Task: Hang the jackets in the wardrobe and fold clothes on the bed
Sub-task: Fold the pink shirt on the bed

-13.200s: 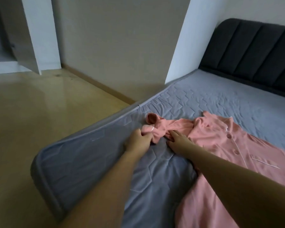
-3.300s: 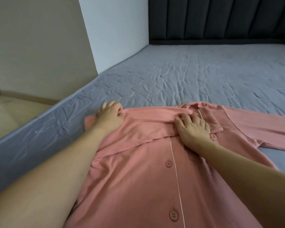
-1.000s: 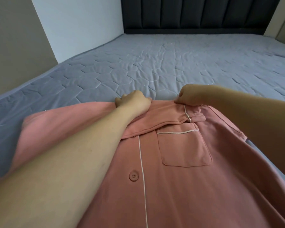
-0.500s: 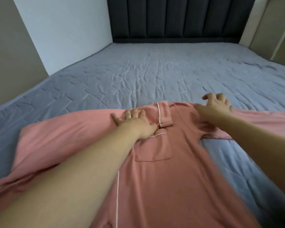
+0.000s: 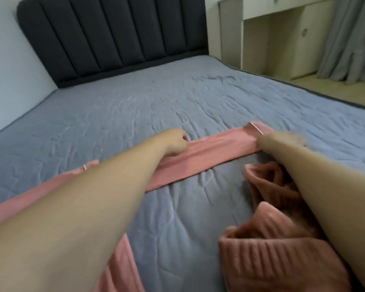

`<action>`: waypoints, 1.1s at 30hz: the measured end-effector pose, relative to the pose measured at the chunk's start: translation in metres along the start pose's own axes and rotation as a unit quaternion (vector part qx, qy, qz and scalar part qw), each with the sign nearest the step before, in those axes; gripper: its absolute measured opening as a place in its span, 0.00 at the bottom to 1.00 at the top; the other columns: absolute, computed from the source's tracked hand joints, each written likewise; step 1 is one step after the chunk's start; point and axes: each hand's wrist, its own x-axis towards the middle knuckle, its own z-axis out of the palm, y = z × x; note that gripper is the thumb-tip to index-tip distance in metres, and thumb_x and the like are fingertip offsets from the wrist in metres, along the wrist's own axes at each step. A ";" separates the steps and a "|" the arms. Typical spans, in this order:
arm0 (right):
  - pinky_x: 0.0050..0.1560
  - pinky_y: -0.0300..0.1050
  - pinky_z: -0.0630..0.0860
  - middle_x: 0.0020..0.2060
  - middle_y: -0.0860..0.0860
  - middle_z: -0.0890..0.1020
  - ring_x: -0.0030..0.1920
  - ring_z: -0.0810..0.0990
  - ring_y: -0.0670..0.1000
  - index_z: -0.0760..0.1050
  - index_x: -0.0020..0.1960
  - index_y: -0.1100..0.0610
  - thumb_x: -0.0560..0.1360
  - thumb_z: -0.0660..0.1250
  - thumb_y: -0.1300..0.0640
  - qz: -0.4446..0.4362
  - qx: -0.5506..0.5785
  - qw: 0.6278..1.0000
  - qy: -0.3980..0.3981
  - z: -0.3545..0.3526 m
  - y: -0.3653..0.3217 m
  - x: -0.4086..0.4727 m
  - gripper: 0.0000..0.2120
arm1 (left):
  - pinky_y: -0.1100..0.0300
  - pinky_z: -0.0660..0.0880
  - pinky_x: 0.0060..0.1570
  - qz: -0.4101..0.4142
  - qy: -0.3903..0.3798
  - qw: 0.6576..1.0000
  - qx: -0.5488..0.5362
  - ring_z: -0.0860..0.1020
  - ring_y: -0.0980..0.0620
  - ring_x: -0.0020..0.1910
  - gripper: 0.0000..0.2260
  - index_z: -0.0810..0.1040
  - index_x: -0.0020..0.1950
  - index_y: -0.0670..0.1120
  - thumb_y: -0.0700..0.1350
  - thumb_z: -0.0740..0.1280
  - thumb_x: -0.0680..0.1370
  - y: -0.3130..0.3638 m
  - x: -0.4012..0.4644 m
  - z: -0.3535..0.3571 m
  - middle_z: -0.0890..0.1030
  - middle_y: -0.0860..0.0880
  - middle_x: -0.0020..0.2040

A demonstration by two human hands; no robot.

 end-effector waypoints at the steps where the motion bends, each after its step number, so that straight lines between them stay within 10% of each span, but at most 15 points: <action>1: 0.70 0.53 0.57 0.71 0.59 0.65 0.72 0.61 0.60 0.64 0.73 0.59 0.75 0.59 0.49 0.021 0.033 0.999 0.009 0.003 0.011 0.007 0.28 | 0.57 0.72 0.61 0.003 -0.005 1.000 -0.012 0.76 0.45 0.62 0.14 0.78 0.62 0.40 0.40 0.59 0.80 0.014 0.014 0.004 0.78 0.41 0.64; 11: 0.60 0.50 0.68 0.59 0.59 0.78 0.61 0.75 0.60 0.70 0.59 0.59 0.74 0.58 0.56 -0.054 0.329 0.942 0.046 0.014 0.029 0.015 0.15 | 0.43 0.67 0.67 -0.039 0.011 0.993 -0.110 0.73 0.41 0.64 0.07 0.80 0.48 0.55 0.43 0.66 0.75 0.092 0.087 0.034 0.81 0.44 0.58; 18: 0.44 0.43 0.68 0.40 0.46 0.76 0.46 0.76 0.52 0.70 0.46 0.52 0.73 0.62 0.59 -0.182 0.495 0.848 0.047 -0.011 -0.032 -0.057 0.03 | 0.63 0.68 0.31 -0.124 0.086 0.936 -0.317 0.70 0.51 0.29 0.07 0.76 0.45 0.46 0.36 0.61 0.78 0.057 0.024 -0.040 0.72 0.48 0.34; 28: 0.36 0.26 0.70 0.43 0.40 0.76 0.40 0.77 0.36 0.70 0.56 0.49 0.73 0.69 0.56 -0.460 0.476 0.742 -0.106 0.027 -0.141 -0.272 0.14 | 0.56 0.80 0.29 -0.222 0.201 0.691 -0.657 0.81 0.48 0.35 0.11 0.77 0.46 0.40 0.36 0.56 0.81 -0.140 -0.163 -0.099 0.81 0.45 0.37; 33: 0.68 0.49 0.64 0.67 0.51 0.69 0.68 0.68 0.52 0.59 0.74 0.50 0.68 0.72 0.47 -0.566 0.169 0.796 -0.132 0.124 -0.175 -0.365 0.39 | 0.53 0.80 0.41 -0.288 0.227 0.603 -0.709 0.80 0.47 0.38 0.09 0.77 0.46 0.42 0.43 0.60 0.82 -0.276 -0.261 -0.062 0.82 0.44 0.42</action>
